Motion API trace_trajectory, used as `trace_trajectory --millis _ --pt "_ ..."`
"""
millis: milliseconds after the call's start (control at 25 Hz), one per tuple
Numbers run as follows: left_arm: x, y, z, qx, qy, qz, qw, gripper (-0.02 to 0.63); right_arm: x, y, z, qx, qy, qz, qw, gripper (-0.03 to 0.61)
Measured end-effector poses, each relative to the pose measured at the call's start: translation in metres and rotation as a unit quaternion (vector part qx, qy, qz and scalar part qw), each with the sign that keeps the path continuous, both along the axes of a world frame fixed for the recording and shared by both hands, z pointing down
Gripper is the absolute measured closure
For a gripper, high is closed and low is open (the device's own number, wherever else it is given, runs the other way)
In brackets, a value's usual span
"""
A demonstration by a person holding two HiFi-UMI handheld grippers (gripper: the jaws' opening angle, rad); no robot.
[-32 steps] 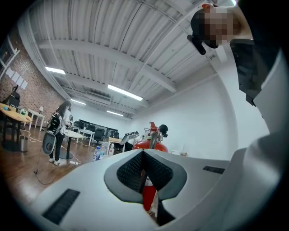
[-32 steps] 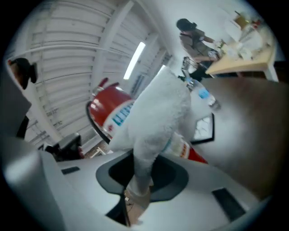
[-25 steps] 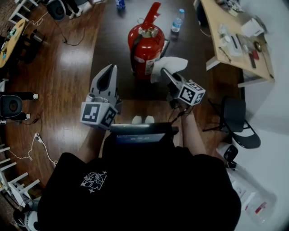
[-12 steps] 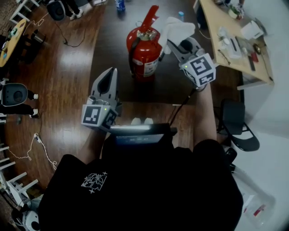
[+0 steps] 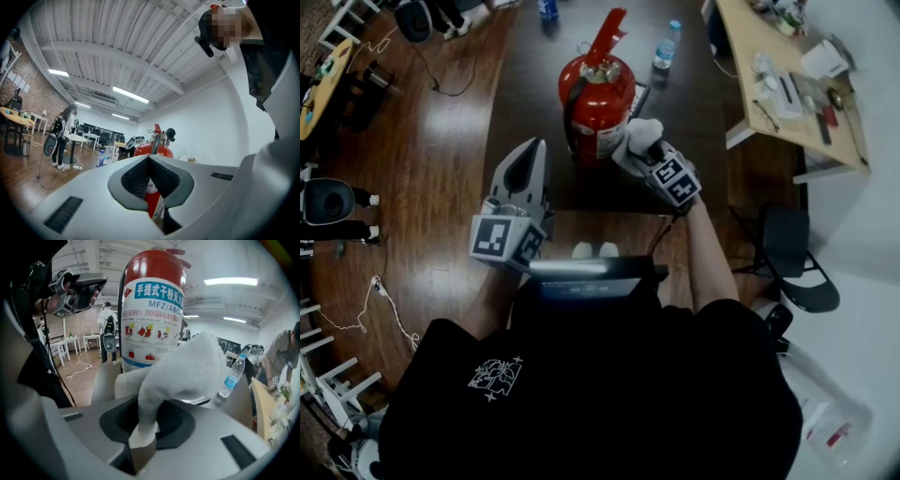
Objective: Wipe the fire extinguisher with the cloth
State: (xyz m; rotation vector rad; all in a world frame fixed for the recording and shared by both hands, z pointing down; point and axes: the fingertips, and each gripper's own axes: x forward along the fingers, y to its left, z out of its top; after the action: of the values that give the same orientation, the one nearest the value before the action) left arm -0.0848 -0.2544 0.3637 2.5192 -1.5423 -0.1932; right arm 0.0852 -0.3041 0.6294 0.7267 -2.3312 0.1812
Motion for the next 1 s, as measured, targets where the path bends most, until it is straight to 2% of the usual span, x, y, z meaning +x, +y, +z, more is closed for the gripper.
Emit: trace_trajectory --millis 80,200,320,440,520,640,720,800,920,1000 --pt "0.0 -0.001 0.0 0.0 0.001 0.001 1.0 0.614 0.009 -0.007 -0.029 0.029 -0.018 0.015 0.999 0.48" --pt "0.0 -0.002 -0.001 0.0 0.004 0.003 1.0 0.614 0.02 -0.019 -0.109 0.092 -0.08 0.04 0.992 0.479" --pt "0.001 -0.002 -0.003 0.004 0.007 0.008 0.9999 0.614 0.021 -0.022 -0.202 0.167 -0.14 0.044 0.975 0.479" --pt "0.004 -0.001 -0.005 0.007 0.01 0.013 0.9998 0.614 0.009 -0.016 -0.284 0.22 -0.205 0.04 0.953 0.479" --pt "0.004 -0.001 -0.006 0.009 0.012 0.015 0.9998 0.614 -0.009 -0.008 -0.305 0.236 -0.2 0.018 0.951 0.479" --pt "0.005 0.002 -0.005 0.006 0.016 0.019 0.9997 0.614 -0.039 0.004 -0.284 0.234 -0.155 -0.01 0.96 0.479" --pt "0.005 0.003 -0.005 0.006 0.017 0.022 0.9996 0.614 -0.046 0.014 -0.264 0.208 -0.166 0.003 0.964 0.479" --pt "0.004 0.002 -0.006 0.008 0.016 0.022 0.9996 0.614 -0.045 0.021 -0.232 0.166 -0.161 0.024 0.972 0.479" --pt "0.005 0.003 -0.006 0.008 0.017 0.026 0.9995 0.614 -0.045 0.023 -0.147 0.087 -0.118 0.049 0.988 0.479" --pt "0.006 0.003 -0.005 0.007 0.015 0.029 0.9994 0.614 -0.043 0.016 -0.095 0.034 -0.112 0.07 0.991 0.479"
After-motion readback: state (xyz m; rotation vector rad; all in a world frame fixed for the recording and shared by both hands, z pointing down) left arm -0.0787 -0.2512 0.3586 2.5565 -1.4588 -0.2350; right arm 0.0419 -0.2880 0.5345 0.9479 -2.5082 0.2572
